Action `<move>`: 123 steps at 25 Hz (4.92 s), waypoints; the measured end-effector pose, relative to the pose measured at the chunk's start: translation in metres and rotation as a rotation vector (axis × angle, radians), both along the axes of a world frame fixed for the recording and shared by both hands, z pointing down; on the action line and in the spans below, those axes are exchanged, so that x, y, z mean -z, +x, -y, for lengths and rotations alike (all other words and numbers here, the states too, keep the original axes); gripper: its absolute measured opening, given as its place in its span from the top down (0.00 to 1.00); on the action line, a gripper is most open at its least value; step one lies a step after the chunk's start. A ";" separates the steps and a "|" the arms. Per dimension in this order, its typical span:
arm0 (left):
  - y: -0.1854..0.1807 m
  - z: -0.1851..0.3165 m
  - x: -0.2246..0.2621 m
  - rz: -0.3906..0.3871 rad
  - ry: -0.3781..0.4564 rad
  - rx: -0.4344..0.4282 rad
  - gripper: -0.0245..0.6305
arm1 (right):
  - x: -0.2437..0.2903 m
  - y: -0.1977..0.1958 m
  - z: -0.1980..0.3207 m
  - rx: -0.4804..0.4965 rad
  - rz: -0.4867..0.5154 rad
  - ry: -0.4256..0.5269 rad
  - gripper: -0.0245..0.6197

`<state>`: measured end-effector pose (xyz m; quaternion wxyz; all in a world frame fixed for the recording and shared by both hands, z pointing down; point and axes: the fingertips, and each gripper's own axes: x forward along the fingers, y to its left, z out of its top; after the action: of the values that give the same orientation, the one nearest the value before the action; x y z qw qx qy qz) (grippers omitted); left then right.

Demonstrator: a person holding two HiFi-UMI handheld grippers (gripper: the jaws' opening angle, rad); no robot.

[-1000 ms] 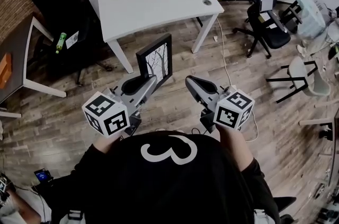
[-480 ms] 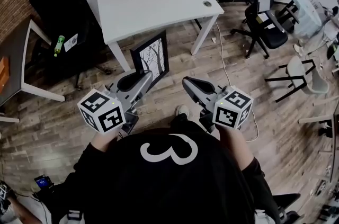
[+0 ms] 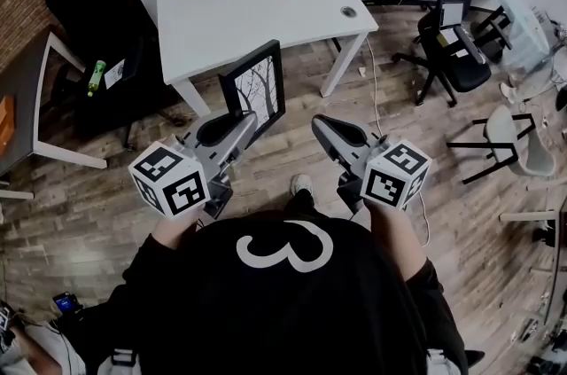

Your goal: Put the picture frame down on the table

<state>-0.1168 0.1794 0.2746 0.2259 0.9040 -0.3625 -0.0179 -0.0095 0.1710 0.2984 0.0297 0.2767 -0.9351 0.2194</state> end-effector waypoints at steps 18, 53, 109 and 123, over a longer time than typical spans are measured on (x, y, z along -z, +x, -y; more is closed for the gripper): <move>0.105 0.150 0.000 0.046 0.013 0.075 0.86 | -0.003 0.103 0.152 0.056 0.031 0.016 0.93; 0.064 0.357 -0.084 0.078 -0.223 0.027 0.86 | -0.077 0.053 0.340 0.024 0.041 -0.204 0.92; 0.015 0.440 -0.216 0.000 -0.579 -0.010 0.86 | -0.153 0.030 0.417 -0.055 -0.043 -0.364 0.93; 0.003 0.452 -0.231 0.008 -0.630 0.023 0.85 | -0.157 0.032 0.418 -0.064 -0.050 -0.369 0.93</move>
<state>-0.1140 -0.2728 0.5056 0.4933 0.7855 -0.3612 0.0961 0.0229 -0.2470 0.4551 0.0961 0.3017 -0.8686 0.3813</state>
